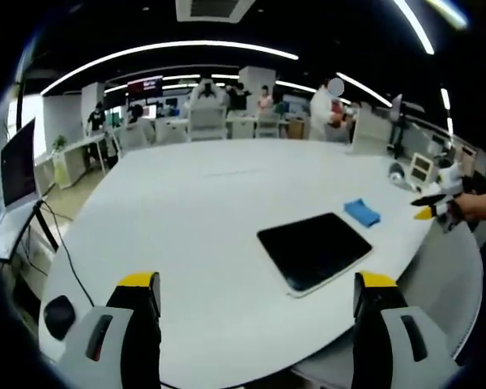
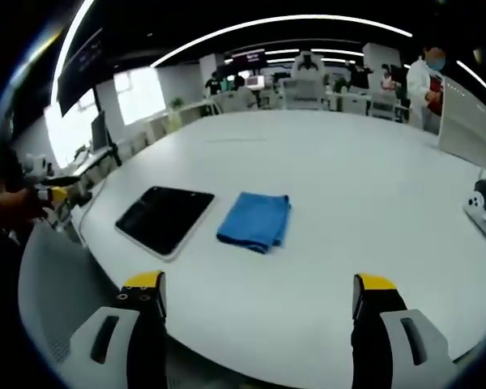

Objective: Wipe the mirror surface with the cleaning cloth until all visible marks leave the cleaned area.

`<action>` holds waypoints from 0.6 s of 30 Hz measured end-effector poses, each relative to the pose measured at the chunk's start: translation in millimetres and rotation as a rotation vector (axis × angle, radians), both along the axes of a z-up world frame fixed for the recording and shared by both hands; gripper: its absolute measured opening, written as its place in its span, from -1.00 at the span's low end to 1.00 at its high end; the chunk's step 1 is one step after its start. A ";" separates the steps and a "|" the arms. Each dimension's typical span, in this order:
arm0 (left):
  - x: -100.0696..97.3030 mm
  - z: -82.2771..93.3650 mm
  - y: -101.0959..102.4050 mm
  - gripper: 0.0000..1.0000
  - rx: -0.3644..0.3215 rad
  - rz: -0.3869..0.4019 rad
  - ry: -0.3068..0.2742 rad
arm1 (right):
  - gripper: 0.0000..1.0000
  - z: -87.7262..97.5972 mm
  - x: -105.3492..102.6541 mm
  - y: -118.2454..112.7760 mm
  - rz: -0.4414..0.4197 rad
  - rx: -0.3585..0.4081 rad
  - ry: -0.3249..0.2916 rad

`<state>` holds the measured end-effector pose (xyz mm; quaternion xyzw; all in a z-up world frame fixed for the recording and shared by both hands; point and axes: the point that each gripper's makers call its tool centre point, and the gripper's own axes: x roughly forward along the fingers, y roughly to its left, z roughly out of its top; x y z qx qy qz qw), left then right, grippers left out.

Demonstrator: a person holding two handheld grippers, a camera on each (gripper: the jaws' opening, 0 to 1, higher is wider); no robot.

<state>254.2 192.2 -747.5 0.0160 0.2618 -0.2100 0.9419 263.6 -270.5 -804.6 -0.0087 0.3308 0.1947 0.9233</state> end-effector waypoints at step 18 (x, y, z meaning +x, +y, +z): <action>32.0 12.7 10.6 0.99 -0.022 -0.010 -0.011 | 0.94 23.6 17.0 -7.7 -0.027 -0.040 -0.033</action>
